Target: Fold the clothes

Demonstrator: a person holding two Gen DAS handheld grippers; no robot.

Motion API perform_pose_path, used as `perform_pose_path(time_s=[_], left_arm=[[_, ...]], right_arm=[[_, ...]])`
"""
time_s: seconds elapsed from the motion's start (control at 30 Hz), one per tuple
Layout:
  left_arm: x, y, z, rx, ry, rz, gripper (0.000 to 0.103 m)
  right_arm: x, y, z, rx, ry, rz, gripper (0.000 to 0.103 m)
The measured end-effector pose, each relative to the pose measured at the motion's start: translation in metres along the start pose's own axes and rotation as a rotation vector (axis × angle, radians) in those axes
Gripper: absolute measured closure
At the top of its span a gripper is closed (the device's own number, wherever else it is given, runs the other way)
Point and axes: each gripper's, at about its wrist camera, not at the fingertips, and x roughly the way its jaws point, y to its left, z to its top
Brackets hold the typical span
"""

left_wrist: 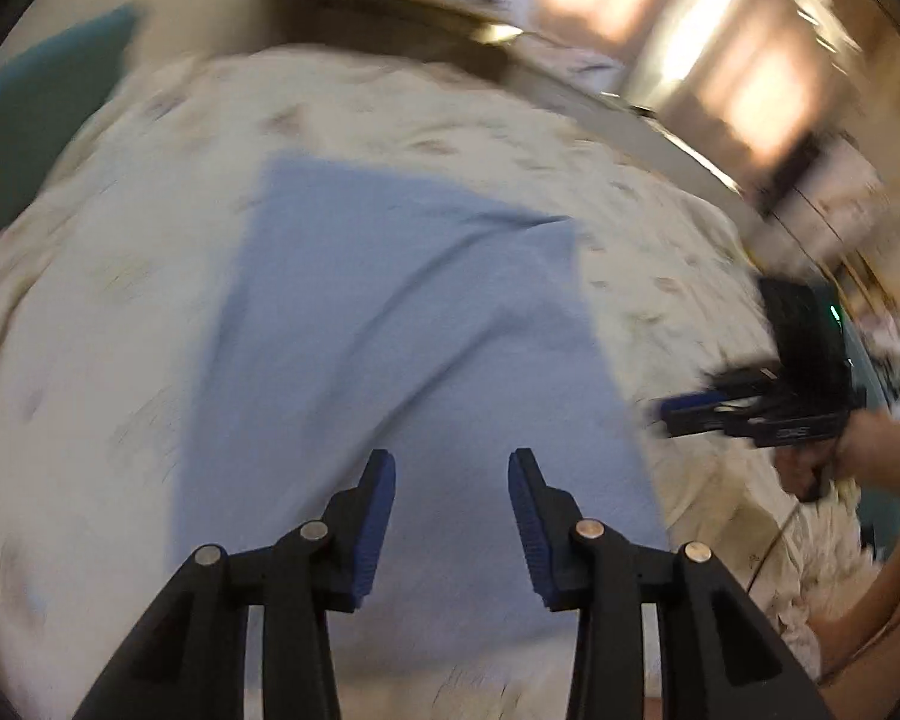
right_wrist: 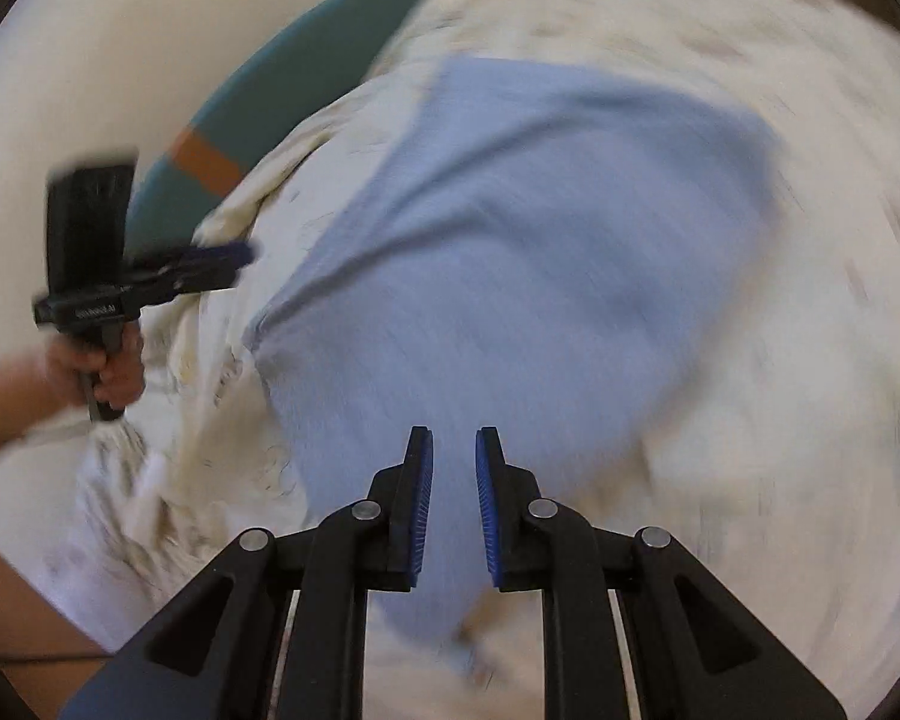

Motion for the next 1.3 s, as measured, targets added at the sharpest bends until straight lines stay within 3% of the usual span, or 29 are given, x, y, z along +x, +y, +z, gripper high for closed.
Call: perform_pose_path(time_s=[0.1,0.23,0.3,0.47,0.57,0.63,0.7,0.77,0.9,0.97,1.03,1.07,1.17,1.23,1.3], left_arm=[[0.036,-0.004,0.027,0.040,0.024,0.022,0.063],[0.081,0.022,0.072,-0.011,0.032,0.018,0.063],[0.097,0.037,0.092,0.000,0.055,0.006,0.079],[0.135,0.064,0.122,0.067,0.134,0.175,0.080],[0.147,0.085,0.142,0.017,0.123,0.264,0.080],[0.144,0.098,0.155,-0.027,0.105,0.322,0.085],[0.136,0.101,0.165,-0.039,0.089,0.325,0.085],[0.131,0.086,0.171,0.013,0.070,0.274,0.085],[0.122,0.036,0.173,0.139,0.040,0.015,0.085],[0.130,0.014,0.171,0.181,0.072,-0.052,0.085],[0.148,-0.009,0.169,0.237,0.109,-0.075,0.085],[0.160,-0.011,0.170,0.246,0.130,-0.032,0.085],[0.193,0.006,0.181,0.211,0.171,0.157,0.100],[0.183,0.029,0.198,0.097,0.108,0.211,0.100],[0.161,0.051,0.212,-0.022,0.020,0.205,0.099]], right_arm=[[0.038,0.019,0.030,-0.162,0.058,-0.070,0.085],[0.078,0.042,0.051,-0.344,0.079,-0.155,0.085],[0.095,0.045,0.056,-0.397,0.100,-0.180,0.085],[0.131,0.038,0.057,-0.476,0.222,-0.258,0.089],[0.133,0.019,0.043,-0.449,0.308,-0.270,0.089],[0.123,0.006,0.031,-0.467,0.334,-0.259,0.090],[0.106,-0.006,0.027,-0.467,0.338,-0.238,0.090],[0.078,-0.020,0.039,-0.413,0.249,-0.202,0.090],[0.026,-0.064,0.084,-0.217,0.011,-0.166,0.088],[0.025,-0.084,0.110,-0.152,-0.036,-0.188,0.087],[0.041,-0.099,0.128,-0.132,-0.017,-0.183,0.087],[0.052,-0.107,0.136,-0.130,0.011,-0.196,0.088],[0.083,-0.143,0.142,-0.139,0.149,-0.399,0.092],[0.068,-0.184,0.138,-0.024,0.163,-0.476,0.088],[0.048,-0.197,0.136,0.002,0.138,-0.465,0.088]])
